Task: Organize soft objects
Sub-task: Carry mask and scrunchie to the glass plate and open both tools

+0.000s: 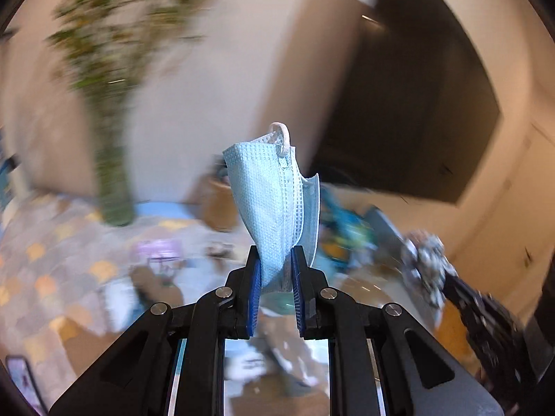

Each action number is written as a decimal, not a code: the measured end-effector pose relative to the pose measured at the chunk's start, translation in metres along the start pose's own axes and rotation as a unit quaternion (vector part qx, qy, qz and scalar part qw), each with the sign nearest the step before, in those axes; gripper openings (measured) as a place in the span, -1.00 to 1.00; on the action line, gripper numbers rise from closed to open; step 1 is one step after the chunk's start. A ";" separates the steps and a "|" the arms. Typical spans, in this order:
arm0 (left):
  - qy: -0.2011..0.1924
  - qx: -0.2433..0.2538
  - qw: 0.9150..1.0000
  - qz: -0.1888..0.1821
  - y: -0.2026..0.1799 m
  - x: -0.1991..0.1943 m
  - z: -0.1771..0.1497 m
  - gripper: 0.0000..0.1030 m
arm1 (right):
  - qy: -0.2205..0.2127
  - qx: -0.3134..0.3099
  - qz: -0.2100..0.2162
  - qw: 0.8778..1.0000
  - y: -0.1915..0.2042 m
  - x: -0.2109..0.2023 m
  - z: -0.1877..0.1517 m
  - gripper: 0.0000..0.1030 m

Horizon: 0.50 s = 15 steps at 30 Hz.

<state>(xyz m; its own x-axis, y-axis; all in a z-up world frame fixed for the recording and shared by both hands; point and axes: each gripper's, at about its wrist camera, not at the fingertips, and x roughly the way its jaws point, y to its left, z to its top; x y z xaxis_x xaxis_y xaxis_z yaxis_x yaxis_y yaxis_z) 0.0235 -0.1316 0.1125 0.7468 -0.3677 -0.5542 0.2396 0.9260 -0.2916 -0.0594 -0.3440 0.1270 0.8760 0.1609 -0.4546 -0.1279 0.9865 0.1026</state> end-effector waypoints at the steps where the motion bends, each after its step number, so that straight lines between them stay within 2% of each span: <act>1: 0.008 0.013 1.000 -0.010 -0.015 0.006 -0.003 -0.74 | -0.002 0.008 -0.013 1.000 -0.011 -0.003 -0.001 -0.91; 3: 0.029 0.035 0.998 -0.035 -0.043 0.020 -0.009 -0.74 | -0.003 0.025 -0.038 0.999 -0.036 -0.010 -0.002 -0.91; 6: 0.054 0.068 0.995 -0.053 -0.076 0.036 -0.020 -0.74 | 0.000 0.046 -0.072 0.996 -0.067 -0.018 -0.007 -0.91; 10: 0.093 0.118 0.986 -0.078 -0.117 0.061 -0.040 -0.73 | 0.011 0.083 -0.109 0.991 -0.106 -0.024 -0.017 -0.91; 15: 0.159 0.146 0.972 -0.095 -0.143 0.098 -0.072 -0.73 | 0.035 0.119 -0.133 0.983 -0.140 -0.026 -0.034 -0.91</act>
<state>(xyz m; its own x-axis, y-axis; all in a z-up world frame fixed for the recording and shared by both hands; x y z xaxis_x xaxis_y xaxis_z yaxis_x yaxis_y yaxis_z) 0.0178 -0.3068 0.0437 0.4532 -0.4999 -0.7380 0.5551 0.8061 -0.2051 -0.0802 -0.4853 0.0941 0.8288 -0.0918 -0.5520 0.2210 0.9600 0.1721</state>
